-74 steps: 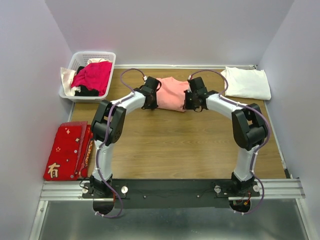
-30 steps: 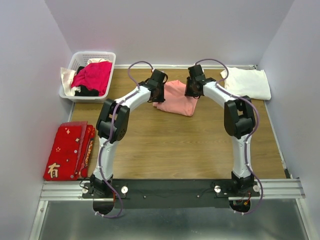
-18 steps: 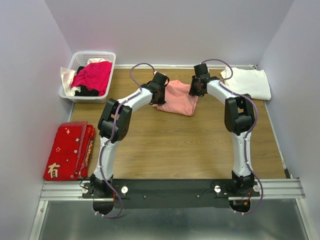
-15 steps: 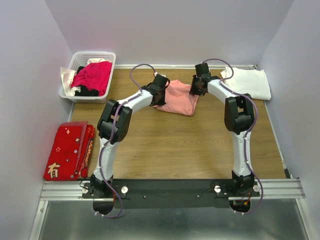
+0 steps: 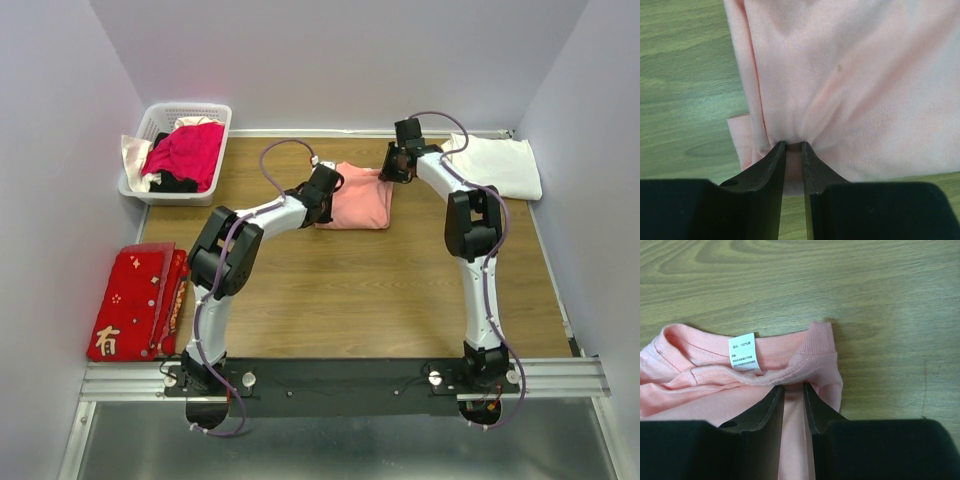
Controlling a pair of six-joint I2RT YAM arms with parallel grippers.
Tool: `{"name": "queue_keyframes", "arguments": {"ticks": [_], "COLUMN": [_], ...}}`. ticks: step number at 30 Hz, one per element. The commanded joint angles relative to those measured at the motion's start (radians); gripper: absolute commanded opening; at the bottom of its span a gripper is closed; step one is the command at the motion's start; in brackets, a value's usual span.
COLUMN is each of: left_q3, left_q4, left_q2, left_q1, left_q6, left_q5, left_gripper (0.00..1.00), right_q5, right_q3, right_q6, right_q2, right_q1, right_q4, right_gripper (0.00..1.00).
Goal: Fold and stack the t-shirts
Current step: Fold the tshirt
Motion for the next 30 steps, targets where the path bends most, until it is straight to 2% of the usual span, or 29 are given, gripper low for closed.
{"name": "queue_keyframes", "arguments": {"ticks": [1, 6, 14, 22, 30], "left_q3": [-0.082, 0.005, 0.252, 0.456, 0.556], "left_q4": [-0.29, -0.313, -0.396, -0.447, -0.419], "left_q2": [0.07, 0.019, -0.046, 0.059, 0.192], "left_q1": [-0.02, -0.02, -0.02, -0.002, 0.066], "left_q6": [-0.013, -0.019, -0.01, 0.001, -0.025], "left_q5": [0.007, -0.039, -0.07, -0.057, -0.005], "left_gripper": [0.29, 0.29, 0.29, 0.29, 0.29], "right_q5": [0.029, 0.007, -0.023, -0.129, -0.164], "right_q3": [0.013, 0.003, -0.079, -0.325, -0.509], "right_q6": [-0.03, -0.066, -0.076, -0.073, -0.076], "right_q2": [0.032, -0.062, -0.254, -0.433, -0.55], "right_q1": [-0.028, -0.029, -0.026, 0.003, 0.086], "right_q4": [-0.047, -0.047, -0.047, -0.045, -0.036], "right_gripper": [0.29, 0.29, 0.31, 0.32, 0.32]}}
